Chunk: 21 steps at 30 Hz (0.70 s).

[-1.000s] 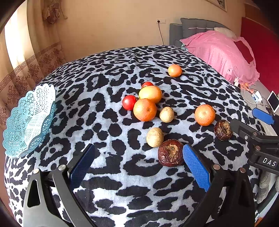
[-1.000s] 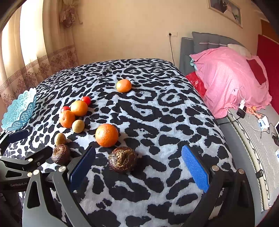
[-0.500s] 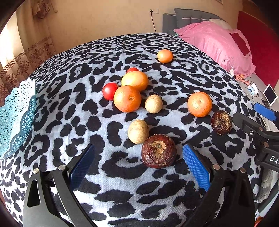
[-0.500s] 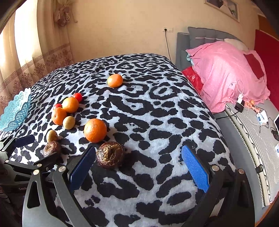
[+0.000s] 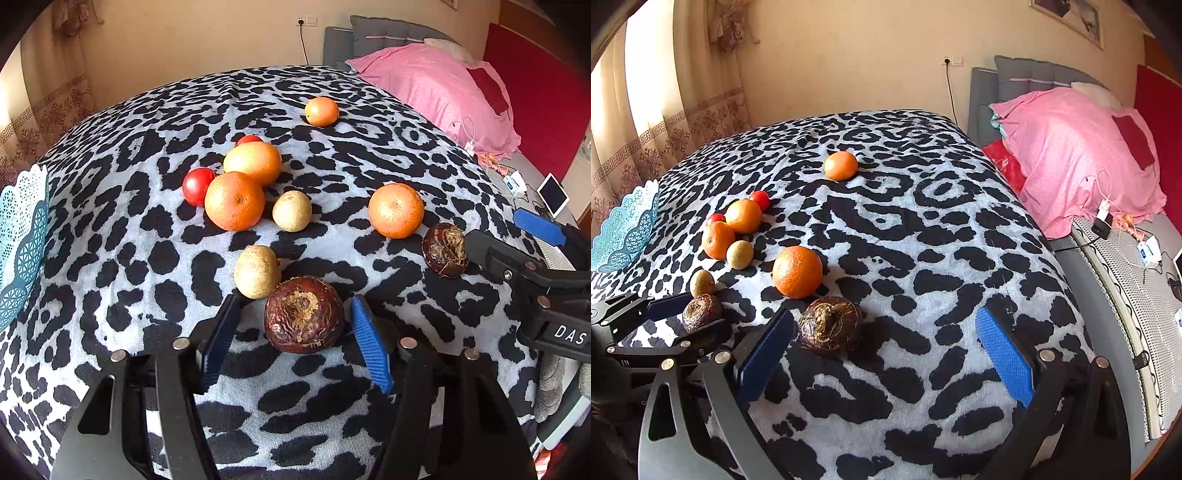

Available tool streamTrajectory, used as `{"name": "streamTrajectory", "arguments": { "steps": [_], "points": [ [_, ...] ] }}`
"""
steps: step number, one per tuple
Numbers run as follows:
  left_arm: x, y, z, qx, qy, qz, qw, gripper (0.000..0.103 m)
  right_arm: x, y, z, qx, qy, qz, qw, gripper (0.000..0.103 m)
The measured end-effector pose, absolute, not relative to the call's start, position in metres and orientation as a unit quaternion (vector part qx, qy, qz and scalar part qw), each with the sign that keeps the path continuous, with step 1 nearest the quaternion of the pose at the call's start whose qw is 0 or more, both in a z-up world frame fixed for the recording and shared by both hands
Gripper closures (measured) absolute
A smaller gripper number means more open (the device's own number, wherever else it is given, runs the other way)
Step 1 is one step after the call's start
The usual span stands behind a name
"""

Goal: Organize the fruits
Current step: 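Close left tool on the brown fruit while right tool grasps the other brown fruit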

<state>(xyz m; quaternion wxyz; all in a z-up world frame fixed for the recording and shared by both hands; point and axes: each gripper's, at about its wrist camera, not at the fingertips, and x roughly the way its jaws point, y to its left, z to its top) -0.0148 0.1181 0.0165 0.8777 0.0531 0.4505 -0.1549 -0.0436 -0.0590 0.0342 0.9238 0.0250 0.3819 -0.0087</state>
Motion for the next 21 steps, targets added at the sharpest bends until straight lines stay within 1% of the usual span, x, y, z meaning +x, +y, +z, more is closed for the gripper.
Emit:
{"name": "streamTrajectory", "arguments": {
  "steps": [2, 3, 6, 13, 16, 21],
  "points": [
    [-0.017, 0.120, 0.019, 0.045, 0.449, -0.163, 0.877, 0.052, -0.044, -0.058, 0.034, 0.024, 0.382, -0.008, 0.924, 0.005],
    [-0.018, 0.121, 0.020, 0.042, 0.449, -0.166, 0.877, 0.056, -0.044, -0.058, 0.034, 0.024, 0.382, -0.008, 0.924, 0.005],
    [-0.022, 0.123, 0.025, 0.039, 0.442, -0.172, 0.879, 0.062, -0.045, -0.056, 0.035, 0.023, 0.382, -0.006, 0.924, 0.005],
    [-0.033, 0.132, 0.038, 0.030, 0.425, -0.179, 0.887, 0.062, -0.050, -0.053, 0.035, 0.022, 0.383, 0.006, 0.924, 0.006],
    [-0.037, 0.140, 0.044, 0.023, 0.419, -0.175, 0.891, 0.062, -0.050, -0.053, 0.034, 0.028, 0.386, 0.018, 0.922, 0.009],
    [-0.041, 0.158, 0.053, 0.008, 0.408, -0.165, 0.898, 0.062, -0.047, -0.049, 0.033, 0.028, 0.396, 0.030, 0.918, 0.025]
  ]
}}
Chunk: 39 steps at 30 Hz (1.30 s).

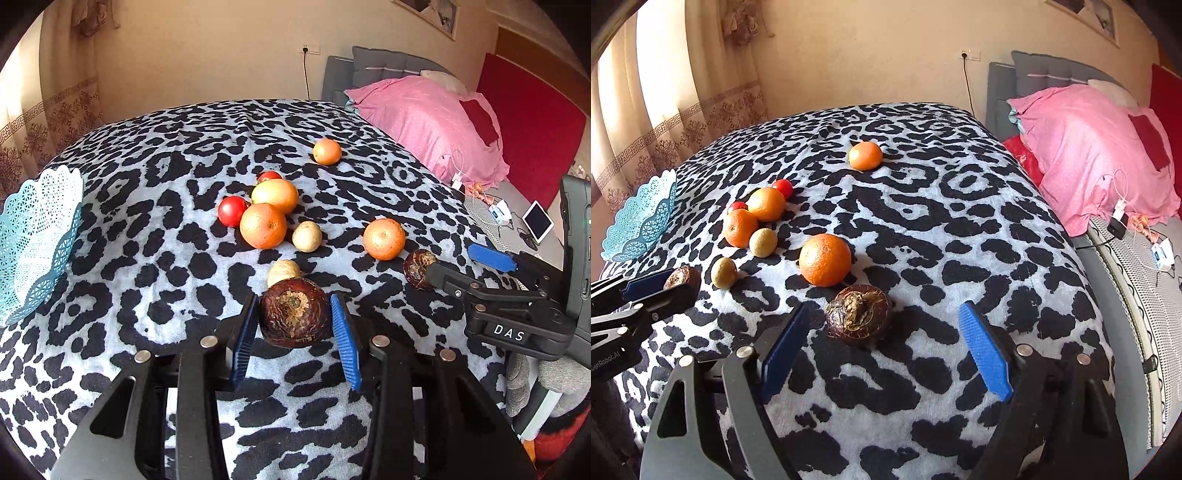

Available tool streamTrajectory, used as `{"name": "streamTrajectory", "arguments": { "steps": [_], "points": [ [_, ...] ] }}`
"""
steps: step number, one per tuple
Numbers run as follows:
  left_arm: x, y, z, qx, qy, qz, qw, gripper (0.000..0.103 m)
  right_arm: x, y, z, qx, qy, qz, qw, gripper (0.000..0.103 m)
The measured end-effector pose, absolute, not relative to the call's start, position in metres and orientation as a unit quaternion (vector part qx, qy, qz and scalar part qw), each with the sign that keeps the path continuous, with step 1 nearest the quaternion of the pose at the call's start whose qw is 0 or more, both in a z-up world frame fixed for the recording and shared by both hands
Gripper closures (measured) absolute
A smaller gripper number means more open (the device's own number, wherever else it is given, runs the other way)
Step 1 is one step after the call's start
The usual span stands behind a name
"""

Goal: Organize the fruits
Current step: 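Close left tool on the brown fruit while right tool grasps the other brown fruit, then carry brown fruit into blue basket and open left tool while right tool carries its fruit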

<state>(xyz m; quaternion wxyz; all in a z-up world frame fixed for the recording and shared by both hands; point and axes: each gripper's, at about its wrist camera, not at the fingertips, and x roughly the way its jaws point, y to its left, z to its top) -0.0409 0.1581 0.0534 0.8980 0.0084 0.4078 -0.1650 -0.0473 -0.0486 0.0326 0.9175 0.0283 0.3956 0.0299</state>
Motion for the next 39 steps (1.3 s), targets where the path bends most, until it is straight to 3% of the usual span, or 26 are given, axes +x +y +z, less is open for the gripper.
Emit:
{"name": "streamTrajectory", "arguments": {
  "steps": [4, 8, 12, 39],
  "points": [
    [-0.042, 0.174, 0.060, 0.000, 0.397, -0.152, 0.905, 0.062, -0.042, -0.038, 0.032, 0.019, 0.402, 0.039, 0.915, 0.033],
    [-0.041, 0.192, 0.063, -0.013, 0.393, -0.139, 0.909, 0.062, -0.034, -0.031, 0.025, 0.010, 0.419, 0.040, 0.907, 0.052],
    [-0.039, 0.208, 0.064, -0.022, 0.394, -0.124, 0.910, 0.062, -0.027, -0.033, 0.018, 0.028, 0.431, 0.039, 0.901, 0.058],
    [-0.023, 0.337, 0.087, -0.073, 0.351, 0.017, 0.933, 0.062, -0.038, -0.006, 0.051, 0.042, 0.401, 0.056, 0.913, 0.059]
  ]
}}
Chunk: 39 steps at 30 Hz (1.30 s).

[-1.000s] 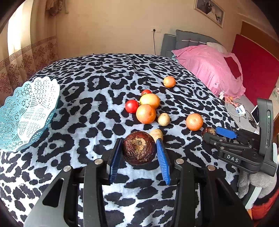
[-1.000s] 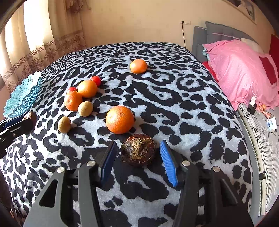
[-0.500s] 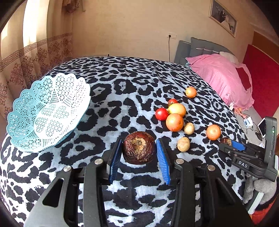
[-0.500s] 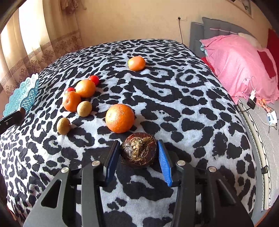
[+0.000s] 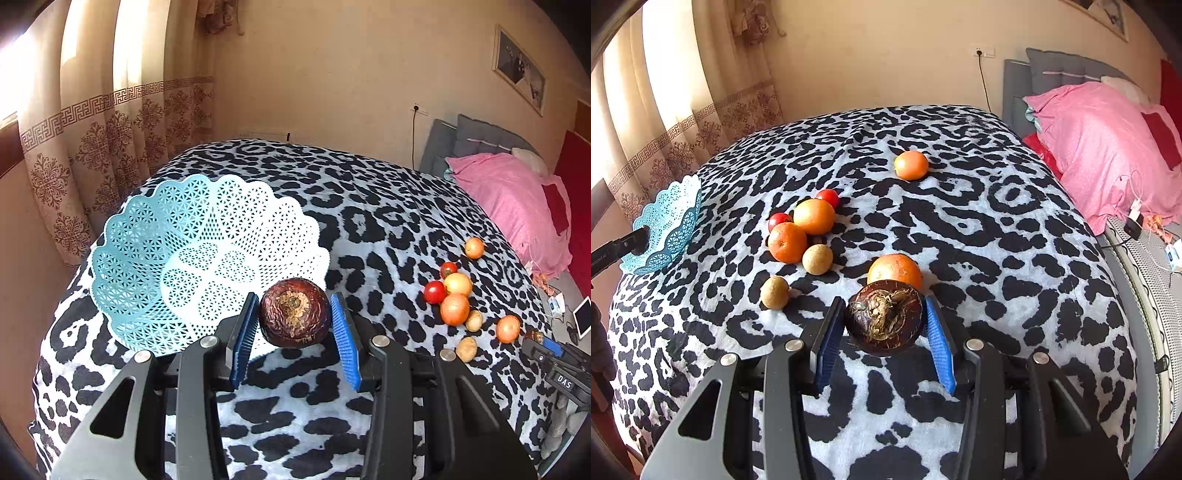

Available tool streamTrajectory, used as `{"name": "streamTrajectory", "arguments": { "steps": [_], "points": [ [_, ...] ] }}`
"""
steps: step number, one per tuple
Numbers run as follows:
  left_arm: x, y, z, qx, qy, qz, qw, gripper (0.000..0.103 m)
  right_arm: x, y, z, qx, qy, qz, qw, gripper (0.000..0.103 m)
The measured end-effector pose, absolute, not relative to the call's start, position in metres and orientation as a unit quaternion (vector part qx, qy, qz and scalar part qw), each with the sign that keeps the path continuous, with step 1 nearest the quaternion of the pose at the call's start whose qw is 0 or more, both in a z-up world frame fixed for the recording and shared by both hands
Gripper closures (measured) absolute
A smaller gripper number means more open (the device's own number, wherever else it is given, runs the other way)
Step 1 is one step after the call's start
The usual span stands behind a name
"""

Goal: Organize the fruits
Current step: 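Carry brown fruit into blue basket and open left tool while right tool carries its fruit, then lower the brown fruit into the blue basket and open right tool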

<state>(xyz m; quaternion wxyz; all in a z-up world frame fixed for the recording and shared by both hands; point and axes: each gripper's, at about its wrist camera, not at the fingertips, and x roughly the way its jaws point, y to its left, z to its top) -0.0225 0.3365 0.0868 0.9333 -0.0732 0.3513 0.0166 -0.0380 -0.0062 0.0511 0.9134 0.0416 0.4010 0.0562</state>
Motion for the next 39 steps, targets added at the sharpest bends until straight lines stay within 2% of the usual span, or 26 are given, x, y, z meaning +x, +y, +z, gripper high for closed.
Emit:
{"name": "streamTrajectory", "arguments": {
  "steps": [13, 14, 15, 16, 17, 18, 23, 39],
  "points": [
    [-0.010, 0.395, 0.073, -0.087, 0.351, 0.085, 0.929, 0.061, -0.025, 0.032, 0.054, 0.027, 0.407, 0.072, 0.910, 0.059],
    [-0.010, 0.398, 0.073, -0.088, 0.349, 0.086, 0.929, 0.057, -0.024, 0.036, 0.053, 0.026, 0.408, 0.074, 0.909, 0.059],
    [-0.011, 0.400, 0.073, -0.089, 0.349, 0.085, 0.929, 0.042, -0.022, 0.039, 0.054, 0.025, 0.409, 0.076, 0.909, 0.059],
    [-0.011, 0.402, 0.073, -0.091, 0.349, 0.087, 0.929, 0.031, -0.021, 0.044, 0.054, 0.023, 0.409, 0.079, 0.909, 0.059],
    [-0.013, 0.403, 0.073, -0.092, 0.345, 0.091, 0.930, 0.015, -0.019, 0.048, 0.055, 0.020, 0.409, 0.081, 0.909, 0.059],
    [-0.015, 0.405, 0.074, -0.092, 0.338, 0.097, 0.932, 0.010, -0.018, 0.052, 0.056, 0.018, 0.408, 0.084, 0.909, 0.059],
    [-0.023, 0.415, 0.080, -0.089, 0.319, 0.122, 0.936, 0.005, -0.009, 0.081, 0.066, 0.006, 0.398, 0.107, 0.911, 0.059],
    [-0.030, 0.416, 0.088, -0.056, 0.302, 0.145, 0.941, 0.003, 0.021, 0.216, 0.109, -0.043, 0.337, 0.231, 0.912, 0.059]
  ]
}}
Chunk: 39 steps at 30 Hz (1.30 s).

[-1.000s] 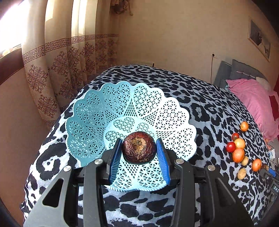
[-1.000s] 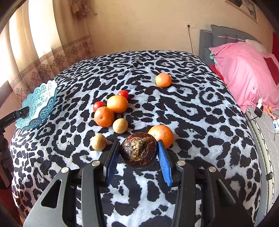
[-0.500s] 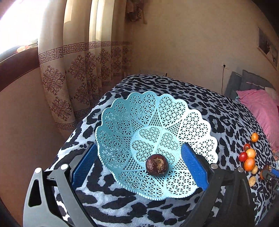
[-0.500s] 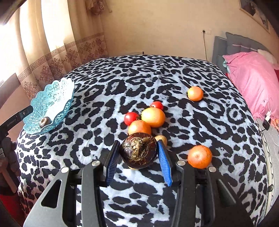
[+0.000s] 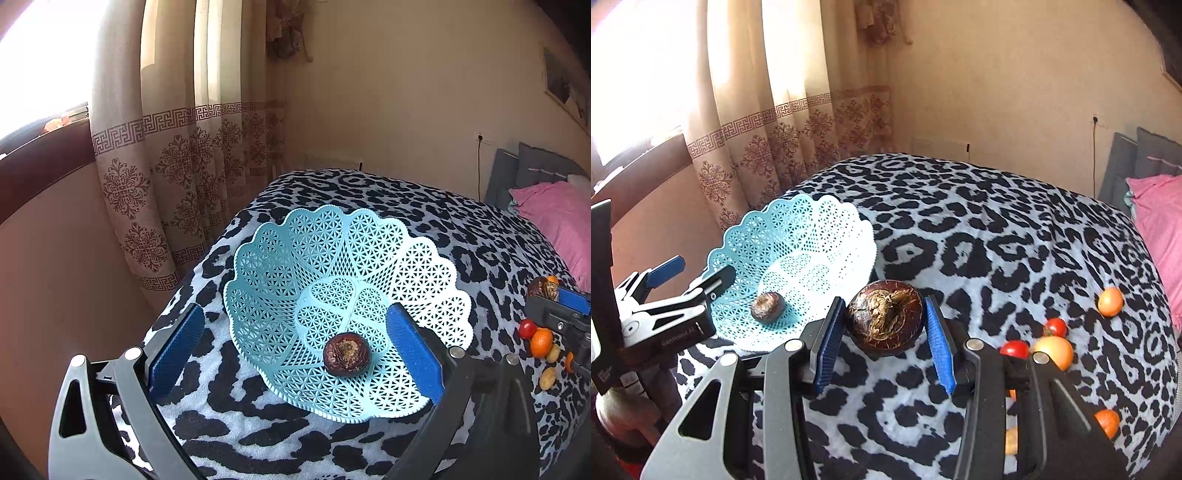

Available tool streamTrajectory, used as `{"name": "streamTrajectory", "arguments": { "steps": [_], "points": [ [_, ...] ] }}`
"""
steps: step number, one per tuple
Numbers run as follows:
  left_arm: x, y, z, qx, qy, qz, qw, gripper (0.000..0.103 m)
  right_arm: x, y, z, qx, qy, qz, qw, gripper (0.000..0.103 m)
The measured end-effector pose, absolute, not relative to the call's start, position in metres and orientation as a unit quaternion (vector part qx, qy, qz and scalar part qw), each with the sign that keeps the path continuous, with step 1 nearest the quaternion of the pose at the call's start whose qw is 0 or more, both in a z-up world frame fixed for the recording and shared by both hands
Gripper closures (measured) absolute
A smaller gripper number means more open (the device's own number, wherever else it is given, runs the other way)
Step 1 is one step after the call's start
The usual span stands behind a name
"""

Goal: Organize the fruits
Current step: 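Lower the brown fruit into the blue basket and open right tool, then move left tool toward a large orange while right tool moves toward a tangerine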

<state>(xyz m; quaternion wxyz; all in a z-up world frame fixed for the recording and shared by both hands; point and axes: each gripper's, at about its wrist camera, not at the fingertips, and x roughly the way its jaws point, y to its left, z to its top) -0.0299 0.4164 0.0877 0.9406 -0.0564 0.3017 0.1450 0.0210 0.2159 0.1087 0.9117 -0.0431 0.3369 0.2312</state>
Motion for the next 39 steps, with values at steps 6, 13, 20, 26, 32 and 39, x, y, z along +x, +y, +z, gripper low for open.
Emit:
{"name": "streamTrajectory", "arguments": {
  "steps": [6, 13, 20, 26, 32, 39],
  "points": [
    [-0.032, 0.419, 0.089, -0.057, 0.299, 0.148, 0.941, 0.003, 0.036, 0.260, 0.110, -0.046, 0.333, 0.260, 0.905, 0.059],
    [-0.030, 0.426, 0.087, -0.065, 0.302, 0.158, 0.938, 0.003, 0.053, 0.281, 0.100, -0.049, 0.346, 0.257, 0.901, 0.059],
    [-0.027, 0.426, 0.082, -0.065, 0.309, 0.156, 0.936, 0.003, 0.059, 0.281, 0.094, -0.040, 0.353, 0.257, 0.899, 0.058],
    [-0.025, 0.425, 0.080, -0.063, 0.312, 0.156, 0.935, 0.003, 0.054, 0.275, 0.097, -0.031, 0.349, 0.257, 0.901, 0.058],
    [-0.026, 0.423, 0.080, -0.061, 0.311, 0.155, 0.936, 0.003, 0.050, 0.264, 0.099, -0.016, 0.347, 0.253, 0.903, 0.057],
    [-0.028, 0.422, 0.082, -0.061, 0.308, 0.154, 0.937, 0.003, 0.038, 0.257, 0.099, -0.027, 0.337, 0.233, 0.912, 0.048]
  ]
}}
